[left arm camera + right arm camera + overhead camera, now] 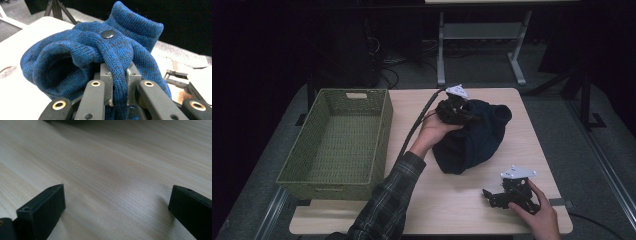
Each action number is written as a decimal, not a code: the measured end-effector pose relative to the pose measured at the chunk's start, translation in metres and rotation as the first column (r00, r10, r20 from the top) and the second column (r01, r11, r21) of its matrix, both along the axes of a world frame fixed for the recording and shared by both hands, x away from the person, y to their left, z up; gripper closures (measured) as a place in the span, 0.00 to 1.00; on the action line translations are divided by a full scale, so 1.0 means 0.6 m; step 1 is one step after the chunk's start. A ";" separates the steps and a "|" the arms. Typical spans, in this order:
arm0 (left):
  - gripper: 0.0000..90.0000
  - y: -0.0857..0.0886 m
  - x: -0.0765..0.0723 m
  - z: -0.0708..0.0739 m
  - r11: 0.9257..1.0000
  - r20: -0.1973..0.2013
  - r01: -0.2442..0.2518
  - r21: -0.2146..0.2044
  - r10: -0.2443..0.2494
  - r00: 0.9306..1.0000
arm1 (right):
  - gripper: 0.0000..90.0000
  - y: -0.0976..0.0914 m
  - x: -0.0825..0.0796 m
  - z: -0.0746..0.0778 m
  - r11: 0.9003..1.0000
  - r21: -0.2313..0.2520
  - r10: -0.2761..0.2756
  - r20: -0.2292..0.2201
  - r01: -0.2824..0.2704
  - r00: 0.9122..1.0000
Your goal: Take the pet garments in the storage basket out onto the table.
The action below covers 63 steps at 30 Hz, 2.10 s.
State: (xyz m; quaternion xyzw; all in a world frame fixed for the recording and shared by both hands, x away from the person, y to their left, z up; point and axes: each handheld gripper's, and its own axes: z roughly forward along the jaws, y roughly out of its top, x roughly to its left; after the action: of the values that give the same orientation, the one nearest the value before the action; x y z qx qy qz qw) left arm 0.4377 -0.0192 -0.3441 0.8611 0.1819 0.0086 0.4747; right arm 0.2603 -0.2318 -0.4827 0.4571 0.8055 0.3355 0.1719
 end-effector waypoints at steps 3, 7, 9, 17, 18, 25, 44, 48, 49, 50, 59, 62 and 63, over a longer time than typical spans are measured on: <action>0.89 -0.017 0.000 -0.018 1.000 -0.005 0.006 0.024 -0.006 1.000 | 0.01 0.000 0.000 0.000 1.000 0.000 0.001 -0.001 -0.001 1.000; 0.89 -0.034 0.004 -0.042 0.999 -0.023 0.005 0.048 -0.004 1.000 | 0.01 0.000 0.000 0.000 1.000 0.000 0.000 -0.001 0.000 1.000; 0.89 -0.043 0.007 -0.057 0.998 -0.037 0.002 0.065 0.001 0.999 | 0.01 0.000 0.000 0.000 1.000 0.000 0.000 -0.001 0.000 1.000; 0.81 -0.062 0.013 -0.093 0.993 -0.056 0.008 0.117 -0.001 0.998 | 0.01 0.000 0.000 0.000 1.000 -0.001 0.002 0.000 -0.002 1.000; 0.78 -0.062 0.013 -0.094 0.992 -0.050 0.001 0.127 0.005 0.999 | 0.01 0.000 0.000 0.000 1.000 -0.001 0.002 -0.001 -0.002 1.000; 0.57 -0.054 0.013 -0.090 0.990 -0.027 -0.044 0.134 0.048 0.998 | 0.01 0.000 0.000 0.000 1.000 -0.001 0.002 0.000 -0.002 1.000; 0.18 0.030 -0.015 -0.052 0.990 0.015 -0.118 0.080 0.117 0.993 | 0.01 0.001 -0.001 0.000 1.000 0.003 -0.001 -0.005 0.001 1.000; 0.18 0.052 -0.029 -0.048 0.987 0.022 -0.130 0.089 0.128 0.991 | 0.01 0.001 -0.001 0.000 1.000 0.003 -0.001 -0.005 0.001 1.000; 0.18 0.058 -0.034 -0.048 0.987 0.025 -0.132 0.089 0.130 0.991 | 0.01 0.001 -0.001 0.000 1.000 0.003 -0.001 -0.005 0.001 1.000; 0.18 0.065 -0.038 -0.049 0.987 0.022 -0.135 0.087 0.133 0.991 | 0.01 0.001 -0.001 0.000 1.000 0.003 -0.001 -0.004 0.001 1.000; 0.18 0.113 -0.078 -0.068 0.981 0.027 -0.167 0.095 0.165 0.986 | 0.01 0.000 0.000 0.000 1.000 0.001 0.000 -0.004 0.000 1.000; 0.18 0.126 -0.090 -0.077 0.978 0.031 -0.185 0.097 0.183 0.983 | 0.01 0.000 0.000 0.000 1.000 0.000 0.002 -0.002 -0.002 1.000; 0.18 0.130 -0.094 -0.080 0.977 0.032 -0.187 0.102 0.184 0.982 | 0.01 0.000 0.000 0.000 1.000 0.000 0.001 -0.003 -0.001 1.000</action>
State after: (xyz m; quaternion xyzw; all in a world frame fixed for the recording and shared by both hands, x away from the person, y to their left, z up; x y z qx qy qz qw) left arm 0.3815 0.0588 -0.3920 0.8638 0.2554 0.0719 0.4283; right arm 0.2601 -0.2317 -0.4828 0.4570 0.8060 0.3351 0.1707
